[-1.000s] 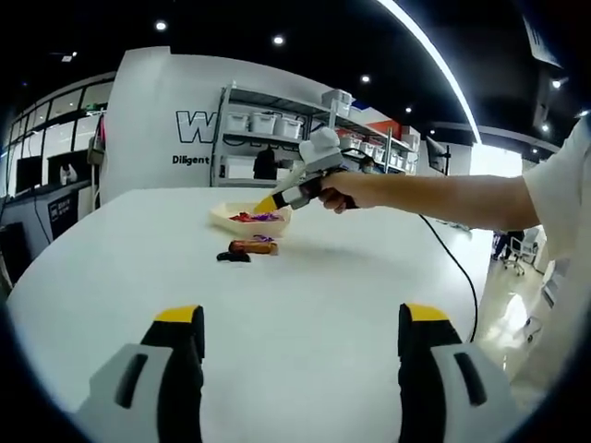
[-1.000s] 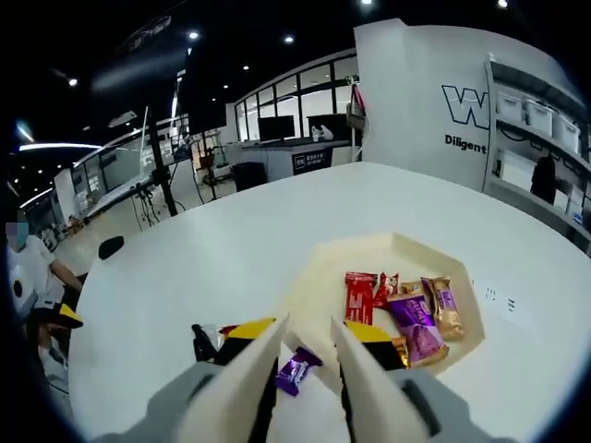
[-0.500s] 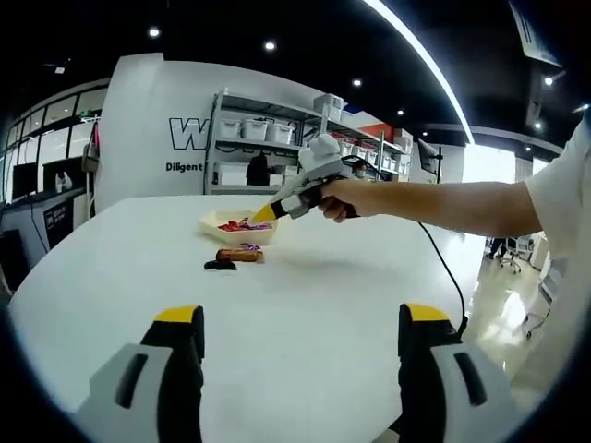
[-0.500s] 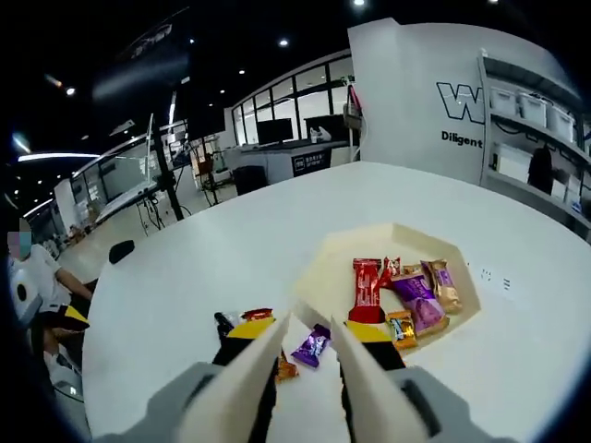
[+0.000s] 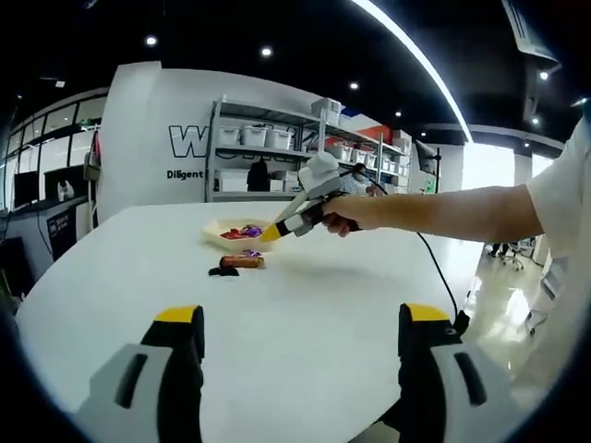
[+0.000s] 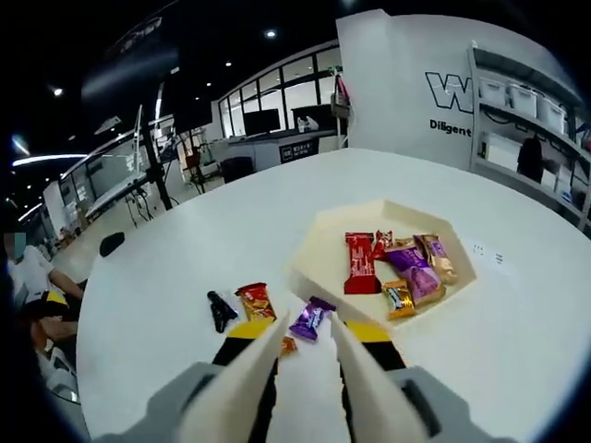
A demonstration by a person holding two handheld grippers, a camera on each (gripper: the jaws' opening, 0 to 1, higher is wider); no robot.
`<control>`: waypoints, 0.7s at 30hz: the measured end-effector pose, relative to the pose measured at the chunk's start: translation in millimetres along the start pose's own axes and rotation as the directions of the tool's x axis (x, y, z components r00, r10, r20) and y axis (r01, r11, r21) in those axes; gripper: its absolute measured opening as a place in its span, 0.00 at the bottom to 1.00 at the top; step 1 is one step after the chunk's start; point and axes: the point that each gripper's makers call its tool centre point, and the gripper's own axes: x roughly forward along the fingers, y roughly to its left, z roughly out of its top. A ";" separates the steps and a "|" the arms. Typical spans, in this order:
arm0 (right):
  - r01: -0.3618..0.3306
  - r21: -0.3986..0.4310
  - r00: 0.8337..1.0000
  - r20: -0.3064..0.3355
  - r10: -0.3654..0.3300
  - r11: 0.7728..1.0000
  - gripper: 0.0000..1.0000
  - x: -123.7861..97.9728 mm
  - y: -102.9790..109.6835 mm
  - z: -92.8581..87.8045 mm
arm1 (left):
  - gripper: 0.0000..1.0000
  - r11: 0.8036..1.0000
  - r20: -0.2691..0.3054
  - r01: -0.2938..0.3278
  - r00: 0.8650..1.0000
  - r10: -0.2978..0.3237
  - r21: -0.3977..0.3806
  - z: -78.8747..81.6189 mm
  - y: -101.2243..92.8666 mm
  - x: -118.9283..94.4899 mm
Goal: Place the target food into the container with the food tongs after gripping and lifting it, then release it inside without dropping or visibly crushing the food.
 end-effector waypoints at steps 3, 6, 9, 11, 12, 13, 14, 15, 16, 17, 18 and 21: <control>0.014 -0.002 1.000 -0.006 -0.014 1.000 0.19 3.1 -1.1 -1.8 | 0.86 1.000 0.000 -0.006 1.000 0.006 0.001 -0.3 1.8 -3.6; 0.026 0.014 1.000 -0.009 -0.026 1.000 0.19 9.4 -2.5 -3.8 | 0.86 1.000 0.002 -0.016 1.000 0.016 0.001 -0.7 3.9 -8.4; 0.038 -0.012 0.999 -0.026 -0.039 0.999 0.20 15.1 -2.4 -8.3 | 0.86 1.000 0.001 -0.024 1.000 0.024 0.001 -1.2 6.3 -11.1; 0.049 -0.012 0.999 -0.020 -0.049 0.999 0.20 16.5 -1.7 -8.6 | 0.86 1.000 0.004 -0.031 0.999 0.031 0.001 -1.4 8.4 -13.9; 0.048 -0.009 0.999 -0.021 -0.048 0.999 0.20 17.9 -2.1 -9.1 | 0.86 0.999 0.006 -0.034 0.999 0.034 0.000 -1.5 9.4 -15.0; 0.056 -0.011 0.998 -0.021 -0.056 0.998 0.20 19.1 -4.2 -9.0 | 0.86 0.999 0.005 -0.034 0.999 0.034 -0.002 -1.8 9.7 -15.2; 0.069 -0.015 0.997 -0.023 -0.069 0.998 0.20 19.8 -7.4 -8.8 | 0.86 0.999 0.001 -0.037 0.999 0.037 -0.003 -2.7 10.5 -15.9; 0.076 -0.014 0.997 -0.020 -0.076 0.997 0.20 20.0 -8.4 -8.1 | 0.86 0.999 0.001 -0.041 0.999 0.041 -0.001 -3.4 11.5 -16.7; 0.078 -0.005 0.997 -0.011 -0.079 0.997 0.20 20.0 -8.2 -6.9 | 0.86 0.999 0.001 -0.044 0.999 0.044 0.000 -3.6 12.5 -17.2; 0.078 -0.001 0.997 -0.009 -0.078 0.997 0.20 20.3 -8.3 -6.5 | 0.86 0.999 0.000 -0.045 0.999 0.045 -0.002 -3.9 13.0 -17.4; 0.083 0.002 0.997 -0.009 -0.083 0.997 0.20 20.9 -8.9 -6.3 | 0.86 0.999 -0.001 -0.046 0.999 0.046 -0.003 -4.3 13.6 -17.5; 0.094 0.012 0.996 -0.012 -0.094 0.995 0.20 25.8 -10.0 -7.4 | 0.89 0.998 -0.012 -0.057 0.998 0.057 -0.002 -6.2 15.9 -16.6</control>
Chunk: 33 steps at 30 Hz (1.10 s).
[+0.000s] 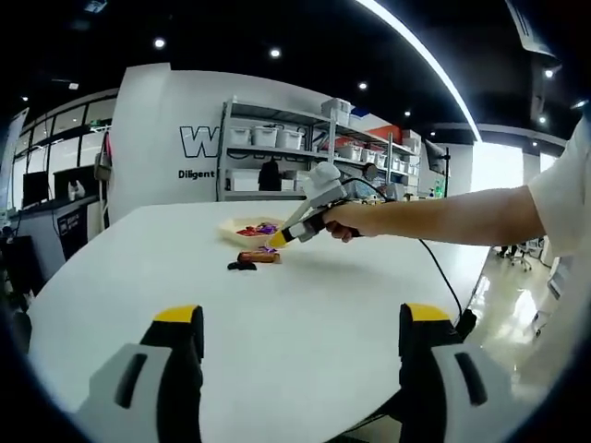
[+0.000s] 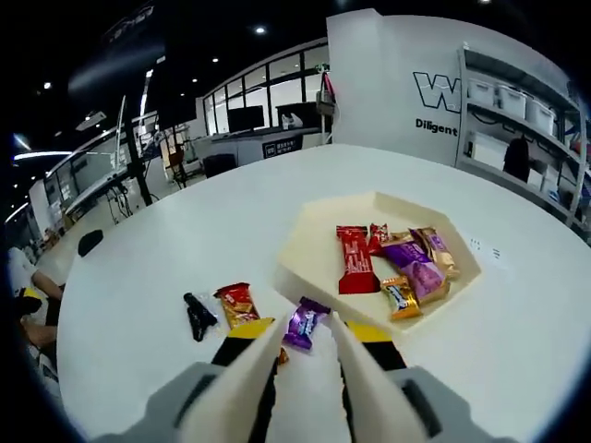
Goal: Place the target food into the container with the food tongs after gripping and lifting it, then release it inside without dropping or visibly crushing the food.
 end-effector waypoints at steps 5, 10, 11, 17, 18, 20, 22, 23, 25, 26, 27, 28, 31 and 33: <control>0.000 -0.014 1.000 -0.003 0.000 1.000 0.20 2.8 4.1 -1.6 | 0.93 1.000 -0.009 -0.022 1.000 0.022 -0.008 -2.6 5.8 -0.9; 0.005 0.000 1.000 0.000 -0.005 1.000 0.20 3.6 4.8 0.6 | 0.97 0.999 -0.015 -0.032 0.999 0.032 -0.015 -4.3 8.9 -1.7; 0.014 0.002 1.000 0.001 -0.014 1.000 0.20 4.3 3.4 1.3 | 0.97 0.999 -0.019 -0.033 0.999 0.032 -0.017 -5.0 9.3 -2.0; 0.039 -0.011 0.999 -0.021 -0.039 0.999 0.21 6.4 -0.9 -4.0 | 0.98 0.999 -0.033 -0.032 0.999 0.032 -0.025 -7.6 12.1 -3.2; 0.037 -0.003 0.999 -0.025 -0.037 0.999 0.21 6.3 -0.4 -5.0 | 0.98 0.999 -0.042 -0.037 0.998 0.036 -0.023 -9.2 13.2 -2.9; 0.039 0.005 0.999 -0.023 -0.039 0.999 0.21 5.9 -0.6 -4.0 | 0.97 0.999 -0.054 -0.046 0.997 0.046 -0.001 -10.8 14.7 -3.2; 0.039 0.001 0.999 -0.021 -0.039 0.999 0.21 6.2 -0.4 -3.0 | 0.97 0.999 -0.057 -0.047 0.997 0.047 0.004 -11.0 14.6 -3.2; 0.047 -0.007 0.999 -0.022 -0.048 0.999 0.21 6.8 -1.2 -2.4 | 0.97 0.999 -0.056 -0.044 0.997 0.044 0.002 -10.8 14.2 -3.2; 0.047 -0.006 0.999 -0.025 -0.047 0.999 0.21 8.4 -1.0 -2.0 | 0.96 0.999 -0.054 -0.043 0.998 0.043 0.000 -10.2 14.1 -3.2; 0.043 0.000 0.999 -0.028 -0.043 0.999 0.21 9.4 0.1 -2.4 | 0.96 0.999 -0.052 -0.044 0.998 0.044 0.001 -9.9 14.4 -3.3; 0.052 -0.008 0.998 -0.026 -0.052 0.999 0.21 9.5 -0.3 -1.4 | 0.96 0.999 -0.052 -0.045 0.998 0.045 0.001 -9.8 14.7 -3.5; 0.055 -0.010 0.998 -0.030 -0.055 0.998 0.22 9.9 -0.1 -1.4 | 0.96 0.999 -0.052 -0.045 0.998 0.045 -0.001 -9.9 14.9 -3.6; 0.058 -0.007 0.997 -0.039 -0.059 0.998 0.21 10.8 -0.8 -1.5 | 0.96 0.999 -0.067 -0.047 0.997 0.046 -0.012 -14.7 17.8 -1.6; 0.065 -0.025 0.997 -0.047 -0.066 0.998 0.20 11.1 -2.2 -1.8 | 0.96 0.999 -0.076 -0.046 0.996 0.045 -0.016 -17.8 18.7 -0.4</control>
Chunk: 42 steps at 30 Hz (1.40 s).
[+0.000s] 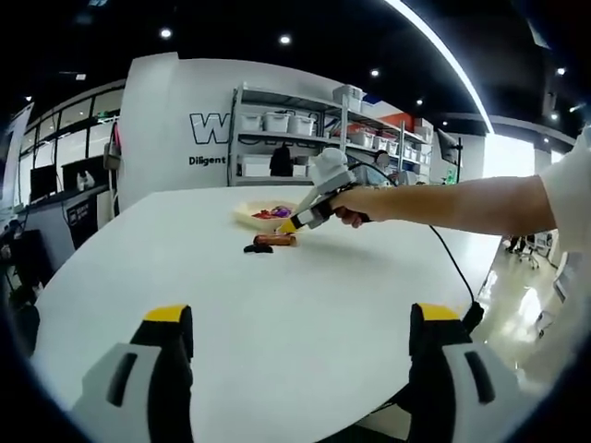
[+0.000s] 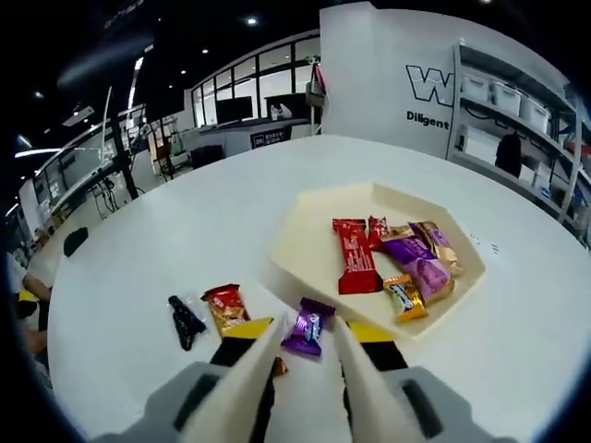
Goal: Place the target food into the container with the food tongs after gripping and lifting it, then release it inside without dropping or visibly crushing the food.
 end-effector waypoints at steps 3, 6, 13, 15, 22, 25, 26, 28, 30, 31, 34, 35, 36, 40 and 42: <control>0.011 -0.072 1.000 -0.005 -0.011 0.997 0.18 0.2 0.1 -0.8 | 0.96 1.000 -0.015 -0.002 1.000 0.002 0.004 -5.6 1.0 2.1; -0.004 -0.094 1.000 -0.008 0.003 0.996 0.15 -0.9 5.5 -2.1 | 0.95 1.000 -0.014 0.002 1.000 -0.002 0.006 -5.3 -0.7 2.0; -0.010 -0.075 1.000 -0.029 0.008 0.997 0.12 -1.9 6.1 -3.2 | 0.95 1.000 -0.013 0.007 1.000 -0.007 0.010 -5.6 -0.2 4.4; -0.016 -0.067 1.000 -0.026 0.014 0.998 0.13 -6.9 4.8 -3.5 | 0.95 1.000 -0.016 0.006 1.000 -0.006 0.010 -6.4 1.3 6.0; -0.017 -0.042 0.999 0.028 0.018 0.999 0.14 -30.3 -6.6 10.3 | 0.95 1.000 -0.040 0.006 0.999 -0.006 0.002 -4.8 3.0 14.1; -0.016 -0.041 0.999 0.048 0.018 0.999 0.14 -42.1 -9.5 15.1 | 0.94 1.000 -0.034 0.009 0.999 -0.009 0.004 0.8 3.0 18.1; -0.014 -0.046 0.999 0.049 0.016 0.999 0.14 -44.3 -10.7 15.6 | 0.94 1.000 -0.033 0.010 0.999 -0.010 0.005 1.6 2.8 18.6; -0.013 -0.039 0.998 0.060 0.015 0.999 0.14 -49.6 -14.3 18.2 | 0.94 1.000 -0.031 0.012 0.999 -0.012 0.016 4.8 0.8 21.5; -0.007 -0.039 0.998 0.069 0.010 0.999 0.14 -55.1 -18.7 21.4 | 0.94 1.000 -0.025 0.015 1.000 -0.014 0.027 8.0 -1.0 24.0; -0.004 -0.041 0.997 0.071 0.007 0.999 0.14 -56.7 -20.4 22.5 | 0.94 0.999 -0.025 0.017 1.000 -0.016 0.028 8.8 -1.5 25.2; 0.001 -0.039 0.997 0.073 0.002 0.999 0.13 -59.5 -26.4 23.8 | 0.94 0.999 -0.035 0.026 0.999 -0.025 0.037 8.8 -3.4 31.7; 0.003 -0.037 0.998 0.070 0.000 0.999 0.14 -58.7 -27.8 22.4 | 0.94 0.999 -0.038 0.027 0.999 -0.025 0.041 8.5 -3.9 32.8; 0.003 -0.034 0.998 0.065 -0.001 0.999 0.14 -57.8 -29.2 19.3 | 0.94 0.999 -0.039 0.028 0.999 -0.026 0.043 8.5 -4.9 33.5; -0.006 -0.030 0.999 0.045 0.007 1.000 0.14 -54.2 -29.0 8.2 | 0.93 0.999 -0.031 0.037 0.999 -0.036 0.039 9.6 -9.0 33.5; -0.016 -0.036 0.999 0.028 0.017 0.999 0.15 -51.7 -26.8 1.1 | 0.93 0.998 -0.038 0.037 0.999 -0.035 0.043 8.1 -9.3 34.4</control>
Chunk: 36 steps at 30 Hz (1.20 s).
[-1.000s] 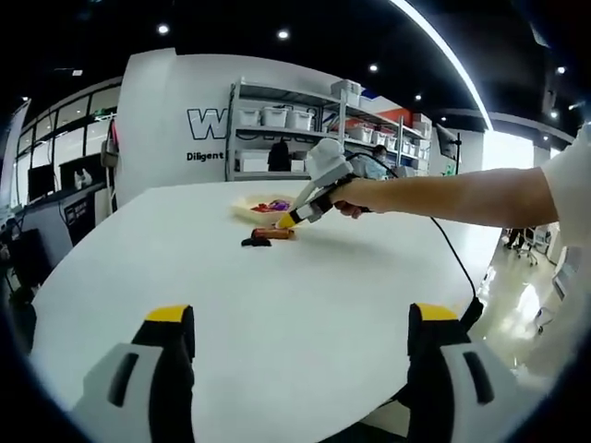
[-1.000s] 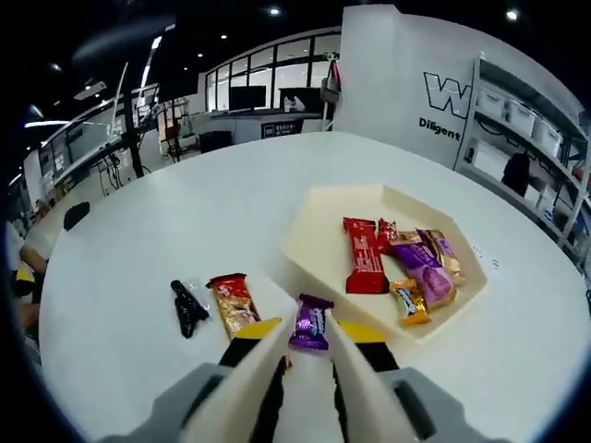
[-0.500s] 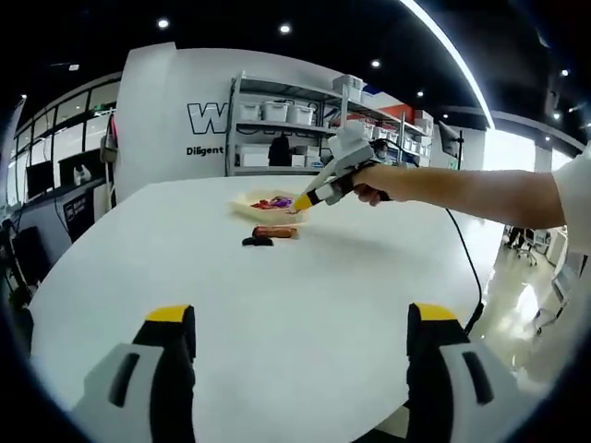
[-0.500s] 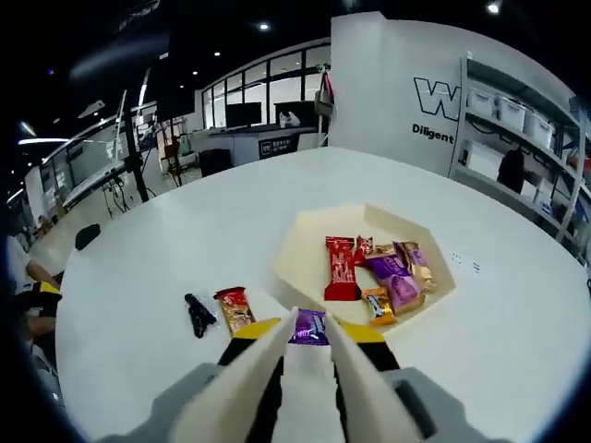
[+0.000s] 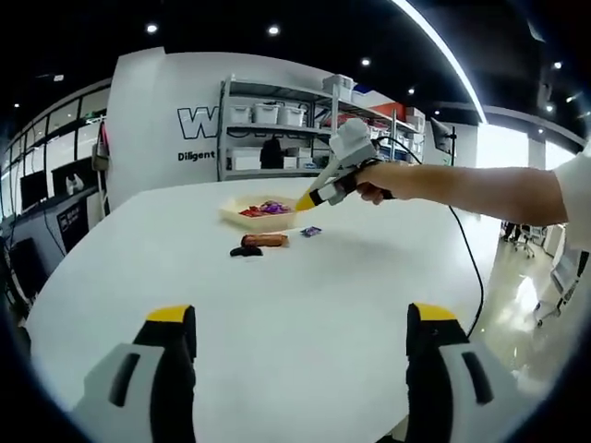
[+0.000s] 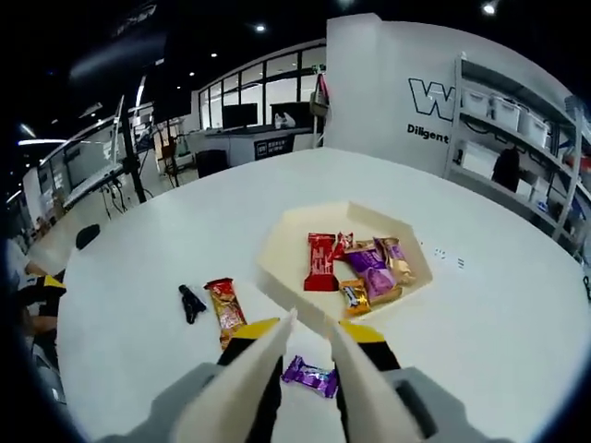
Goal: Place the target food into the container with the food tongs after gripping and lifting it, then release it inside without dropping or visibly crushing the food.
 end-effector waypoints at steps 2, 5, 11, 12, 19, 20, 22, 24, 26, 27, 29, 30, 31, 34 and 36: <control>-0.032 -0.012 0.999 -0.019 0.031 0.999 0.16 2.3 4.6 -7.4 | 0.93 1.000 -0.001 0.000 1.000 0.000 0.000 -0.8 0.2 0.2; -0.038 -0.067 0.999 -0.037 0.035 0.997 0.17 2.0 2.3 -15.0 | 0.93 1.000 0.001 -0.001 1.000 0.001 -0.004 -1.4 0.5 -0.6; -0.021 -0.008 1.000 -0.021 0.021 1.000 0.17 -3.3 -19.2 -15.6 | 0.92 1.000 0.001 -0.008 1.000 0.008 -0.015 -3.4 1.1 -1.8; -0.008 -0.006 1.000 -0.021 0.008 1.000 0.17 -2.9 -24.1 -16.0 | 0.92 1.000 0.001 -0.009 1.000 0.009 -0.014 -3.5 0.7 -1.5; -0.009 0.020 0.997 -0.072 0.011 1.000 0.18 1.9 -28.3 -41.1 | 0.92 1.000 0.006 -0.015 1.000 0.015 -0.019 -2.2 -2.9 -2.5; -0.020 0.063 0.998 -0.061 0.024 0.998 0.18 -1.0 -25.7 -41.1 | 0.92 1.000 0.007 -0.015 1.000 0.016 -0.019 -2.0 -3.5 -2.8; -0.024 0.068 0.998 -0.059 0.028 0.997 0.18 -6.9 -25.8 -42.5 | 0.92 1.000 0.009 -0.015 1.000 0.015 -0.019 -1.7 -4.3 -2.7; -0.023 0.065 0.998 -0.063 0.027 0.998 0.18 -10.8 -24.6 -44.8 | 0.91 1.000 0.008 -0.007 1.000 0.007 -0.017 -1.0 -7.7 -1.2; -0.023 0.078 0.998 -0.062 0.028 0.997 0.18 -16.9 -23.1 -47.3 | 0.91 1.000 0.011 0.000 1.000 0.000 -0.014 0.4 -11.6 -0.2; -0.022 0.088 0.998 -0.059 0.027 0.996 0.18 -19.9 -22.2 -48.8 | 0.91 1.000 0.013 0.008 1.000 -0.008 -0.012 1.2 -15.2 0.4; -0.025 0.087 0.997 -0.065 0.030 0.996 0.18 -23.4 -18.7 -52.7 | 0.91 1.000 0.016 0.020 1.000 -0.019 -0.007 2.1 -20.3 0.8; -0.024 0.079 0.997 -0.066 0.029 0.997 0.18 -26.3 -16.6 -55.3 | 0.91 1.000 0.016 0.023 1.000 -0.023 -0.005 2.1 -22.0 0.7; -0.024 0.077 0.997 -0.066 0.029 0.997 0.18 -27.2 -16.1 -56.0 | 0.91 1.000 0.017 0.026 1.000 -0.026 -0.003 2.2 -23.7 0.4; -0.024 0.081 0.998 -0.063 0.029 0.996 0.18 -31.5 -14.2 -58.6 | 0.91 0.999 0.020 0.035 0.999 -0.035 -0.005 1.7 -26.9 -0.9; -0.018 0.082 0.998 -0.053 0.022 0.996 0.19 -35.8 -13.5 -57.7 | 0.91 0.999 0.021 0.038 0.999 -0.037 -0.001 1.6 -28.9 -2.7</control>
